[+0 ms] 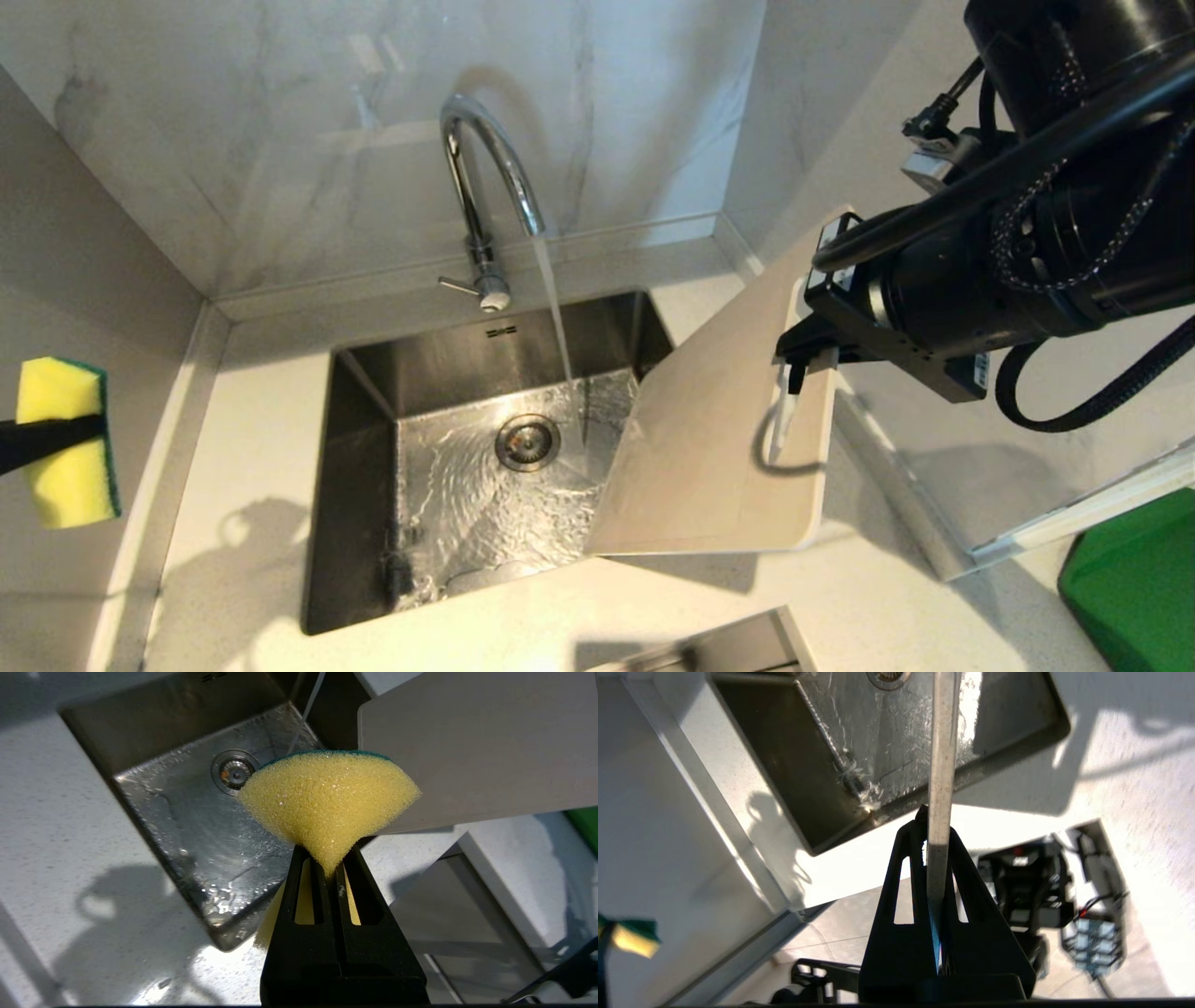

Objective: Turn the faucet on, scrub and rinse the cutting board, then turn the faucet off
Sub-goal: Scrub the cutting board underwater

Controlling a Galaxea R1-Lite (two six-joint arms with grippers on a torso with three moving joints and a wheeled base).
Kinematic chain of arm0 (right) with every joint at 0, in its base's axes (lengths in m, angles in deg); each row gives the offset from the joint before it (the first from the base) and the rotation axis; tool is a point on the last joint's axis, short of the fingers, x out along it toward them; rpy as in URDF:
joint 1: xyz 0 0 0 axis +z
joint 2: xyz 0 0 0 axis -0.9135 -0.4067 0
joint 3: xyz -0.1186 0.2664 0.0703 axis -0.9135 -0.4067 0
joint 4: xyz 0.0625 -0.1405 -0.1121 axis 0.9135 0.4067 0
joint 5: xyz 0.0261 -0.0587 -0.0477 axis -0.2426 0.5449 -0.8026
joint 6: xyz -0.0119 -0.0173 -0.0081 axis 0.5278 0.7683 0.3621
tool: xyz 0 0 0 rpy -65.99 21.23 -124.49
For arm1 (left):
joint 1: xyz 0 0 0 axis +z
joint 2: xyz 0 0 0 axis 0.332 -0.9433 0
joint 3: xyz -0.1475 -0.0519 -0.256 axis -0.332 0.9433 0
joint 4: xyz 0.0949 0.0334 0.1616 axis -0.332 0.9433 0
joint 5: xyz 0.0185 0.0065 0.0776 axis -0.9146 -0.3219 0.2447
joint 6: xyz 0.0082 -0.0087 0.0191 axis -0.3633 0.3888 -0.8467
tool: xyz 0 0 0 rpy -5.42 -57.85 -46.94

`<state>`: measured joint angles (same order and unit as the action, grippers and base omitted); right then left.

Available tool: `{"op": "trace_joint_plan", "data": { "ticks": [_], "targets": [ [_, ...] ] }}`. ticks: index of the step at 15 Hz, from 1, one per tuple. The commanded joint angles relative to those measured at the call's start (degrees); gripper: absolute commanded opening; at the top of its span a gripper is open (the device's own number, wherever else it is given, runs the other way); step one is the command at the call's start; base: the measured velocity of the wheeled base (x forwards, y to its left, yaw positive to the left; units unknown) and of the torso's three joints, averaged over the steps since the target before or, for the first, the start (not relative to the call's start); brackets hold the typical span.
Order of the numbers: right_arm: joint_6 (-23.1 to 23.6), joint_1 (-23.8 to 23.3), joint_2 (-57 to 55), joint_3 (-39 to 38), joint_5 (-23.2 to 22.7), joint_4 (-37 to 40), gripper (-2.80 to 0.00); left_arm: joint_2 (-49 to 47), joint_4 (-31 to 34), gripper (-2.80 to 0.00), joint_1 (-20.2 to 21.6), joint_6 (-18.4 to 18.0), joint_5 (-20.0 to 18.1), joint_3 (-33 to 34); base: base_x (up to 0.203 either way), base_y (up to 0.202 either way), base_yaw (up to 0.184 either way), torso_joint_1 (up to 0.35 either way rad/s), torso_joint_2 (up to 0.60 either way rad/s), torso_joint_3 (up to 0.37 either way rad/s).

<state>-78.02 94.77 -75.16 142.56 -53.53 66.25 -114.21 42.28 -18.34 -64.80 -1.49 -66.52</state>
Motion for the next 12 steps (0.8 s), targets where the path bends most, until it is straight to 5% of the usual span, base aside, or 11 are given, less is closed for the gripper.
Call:
{"op": "trace_joint_plan", "data": {
  "ticks": [1, 7, 12],
  "targets": [
    [4.4, 0.1, -1.5, 2.5, 0.0, -1.8, -2.80, -5.2, -0.3, -2.80, 0.0, 1.8, -0.6, -0.4, 0.000, 0.000, 0.000, 0.000, 0.00, 0.000],
    [7.0, 0.1, -5.3, 11.5, -0.2, -4.8, -2.80, -6.2, -0.5, -2.80, -4.9, 8.5, -0.6, -1.8, 0.000, 0.000, 0.000, 0.000, 0.00, 0.000],
    [3.9, 0.9, -3.7, 11.6, -0.3, -4.4, -2.80, -15.9, -0.5, -2.80, -14.5, 18.3, -0.3, -16.0, 0.000, 0.000, 0.000, 0.000, 0.00, 0.000]
  ]
}}
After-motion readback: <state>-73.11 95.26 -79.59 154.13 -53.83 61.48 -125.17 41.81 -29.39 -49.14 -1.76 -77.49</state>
